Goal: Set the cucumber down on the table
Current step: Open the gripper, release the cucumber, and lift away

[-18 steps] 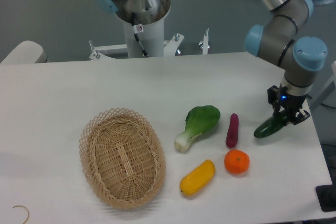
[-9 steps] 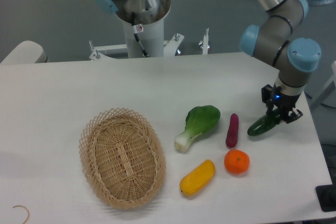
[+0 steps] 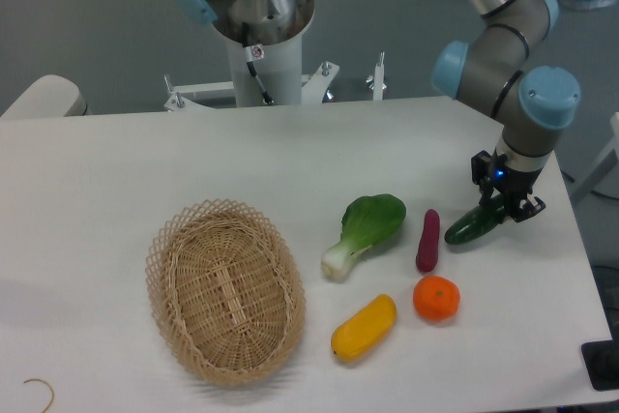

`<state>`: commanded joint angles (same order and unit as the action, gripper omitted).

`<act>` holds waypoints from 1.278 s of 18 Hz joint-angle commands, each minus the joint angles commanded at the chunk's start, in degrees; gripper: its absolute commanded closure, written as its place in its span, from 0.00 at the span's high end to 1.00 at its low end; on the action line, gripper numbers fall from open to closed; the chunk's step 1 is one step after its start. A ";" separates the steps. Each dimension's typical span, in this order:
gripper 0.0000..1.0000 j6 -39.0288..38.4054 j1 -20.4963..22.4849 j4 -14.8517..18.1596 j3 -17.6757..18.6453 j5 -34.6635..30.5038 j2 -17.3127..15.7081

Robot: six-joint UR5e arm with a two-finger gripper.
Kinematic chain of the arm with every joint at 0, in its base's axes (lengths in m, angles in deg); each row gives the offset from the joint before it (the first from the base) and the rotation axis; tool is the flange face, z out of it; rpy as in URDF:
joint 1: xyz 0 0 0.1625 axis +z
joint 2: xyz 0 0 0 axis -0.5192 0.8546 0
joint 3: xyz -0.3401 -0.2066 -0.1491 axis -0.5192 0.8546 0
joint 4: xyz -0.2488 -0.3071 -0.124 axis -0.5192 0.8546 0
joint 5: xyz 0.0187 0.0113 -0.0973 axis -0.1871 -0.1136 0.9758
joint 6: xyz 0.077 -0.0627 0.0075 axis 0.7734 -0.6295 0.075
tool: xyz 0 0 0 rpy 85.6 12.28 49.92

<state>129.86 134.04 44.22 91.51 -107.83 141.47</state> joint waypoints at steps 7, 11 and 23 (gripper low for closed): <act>1.00 -2.63 -0.70 -1.23 -2.80 -0.17 -0.44; 1.00 -2.99 -2.36 -0.18 -7.55 -0.79 -2.80; 1.00 -5.45 -5.45 19.06 -23.99 -0.62 -7.30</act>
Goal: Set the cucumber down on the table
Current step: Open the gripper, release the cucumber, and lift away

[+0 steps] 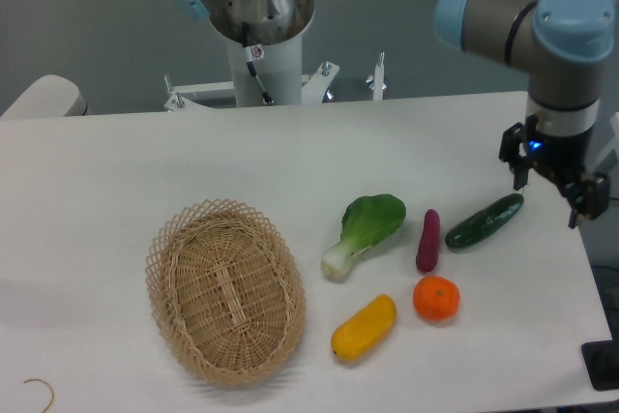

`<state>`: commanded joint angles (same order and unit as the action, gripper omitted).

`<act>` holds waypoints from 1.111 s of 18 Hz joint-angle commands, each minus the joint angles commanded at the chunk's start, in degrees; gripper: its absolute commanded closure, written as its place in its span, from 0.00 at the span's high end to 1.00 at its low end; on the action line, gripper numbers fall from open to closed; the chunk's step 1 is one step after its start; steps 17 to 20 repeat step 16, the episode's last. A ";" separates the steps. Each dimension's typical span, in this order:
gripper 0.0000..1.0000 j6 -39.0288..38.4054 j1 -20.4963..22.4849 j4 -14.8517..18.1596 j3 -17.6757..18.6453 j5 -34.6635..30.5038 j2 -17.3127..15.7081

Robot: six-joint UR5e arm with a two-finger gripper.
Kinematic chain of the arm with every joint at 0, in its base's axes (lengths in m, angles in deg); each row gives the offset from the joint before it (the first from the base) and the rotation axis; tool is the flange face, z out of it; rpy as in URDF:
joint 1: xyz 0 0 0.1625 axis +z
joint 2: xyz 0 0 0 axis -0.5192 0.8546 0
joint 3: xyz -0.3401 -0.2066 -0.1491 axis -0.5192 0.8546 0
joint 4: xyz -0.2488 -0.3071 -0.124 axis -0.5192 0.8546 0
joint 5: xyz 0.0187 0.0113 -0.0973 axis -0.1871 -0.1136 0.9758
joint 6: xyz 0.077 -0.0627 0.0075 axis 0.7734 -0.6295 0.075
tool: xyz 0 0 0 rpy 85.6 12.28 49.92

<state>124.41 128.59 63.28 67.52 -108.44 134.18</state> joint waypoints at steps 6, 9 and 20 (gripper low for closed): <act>1.00 10.60 4.74 6.16 -3.70 0.44 0.09; 1.00 20.63 7.73 6.51 -2.83 0.70 -0.17; 1.00 27.07 9.49 6.51 -1.06 1.23 -1.23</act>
